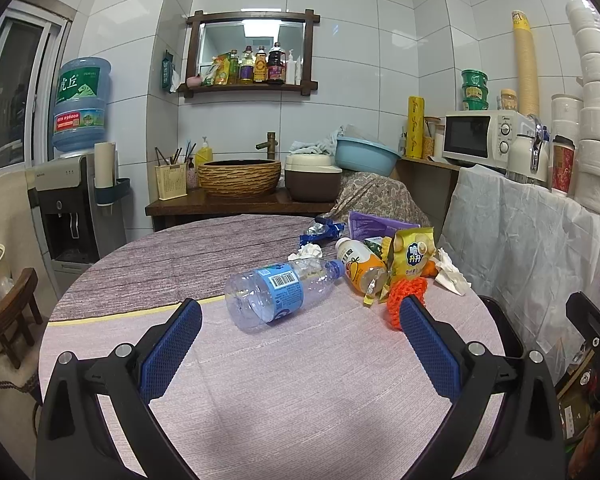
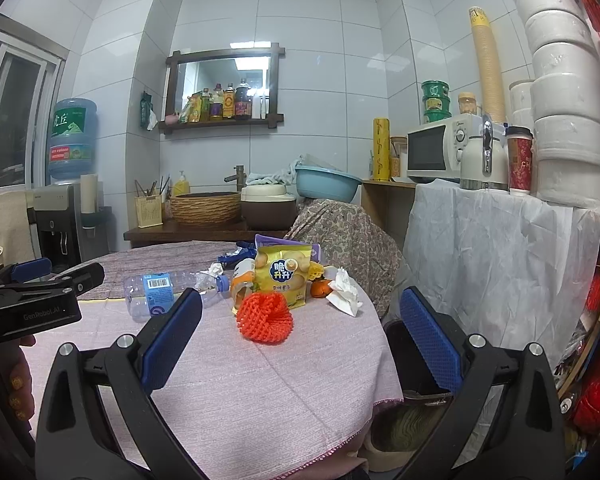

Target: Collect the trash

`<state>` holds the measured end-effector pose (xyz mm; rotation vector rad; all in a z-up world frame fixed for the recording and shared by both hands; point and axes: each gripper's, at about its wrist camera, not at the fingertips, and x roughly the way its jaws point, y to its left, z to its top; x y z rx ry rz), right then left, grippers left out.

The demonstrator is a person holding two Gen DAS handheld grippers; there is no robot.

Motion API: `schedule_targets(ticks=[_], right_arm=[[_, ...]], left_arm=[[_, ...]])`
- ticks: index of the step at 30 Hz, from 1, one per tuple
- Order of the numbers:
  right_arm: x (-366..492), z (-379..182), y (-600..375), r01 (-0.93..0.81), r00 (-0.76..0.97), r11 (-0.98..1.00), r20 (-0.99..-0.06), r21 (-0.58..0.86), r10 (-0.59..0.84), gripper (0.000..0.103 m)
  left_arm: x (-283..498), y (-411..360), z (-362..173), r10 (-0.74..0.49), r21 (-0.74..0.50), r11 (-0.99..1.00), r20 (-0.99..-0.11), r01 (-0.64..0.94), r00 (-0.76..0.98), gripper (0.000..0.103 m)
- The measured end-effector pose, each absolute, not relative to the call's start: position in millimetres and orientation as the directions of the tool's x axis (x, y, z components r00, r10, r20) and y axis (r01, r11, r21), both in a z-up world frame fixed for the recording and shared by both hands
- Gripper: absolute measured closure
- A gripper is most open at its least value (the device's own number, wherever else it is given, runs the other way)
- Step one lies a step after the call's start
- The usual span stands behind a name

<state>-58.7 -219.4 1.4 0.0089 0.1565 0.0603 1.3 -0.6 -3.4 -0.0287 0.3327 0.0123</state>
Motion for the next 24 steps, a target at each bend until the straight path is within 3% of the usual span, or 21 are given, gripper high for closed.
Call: schedule_targets(ticks=[24], right_arm=[[-58.1, 1.4, -219.1, -0.061, 0.985, 0.998, -0.16, 0.015, 0.063, 0.005]], left_arm=[[2.0, -0.9, -4.3, 0.004, -0.027, 1.0, -0.33, -0.013, 0.944, 0.005]])
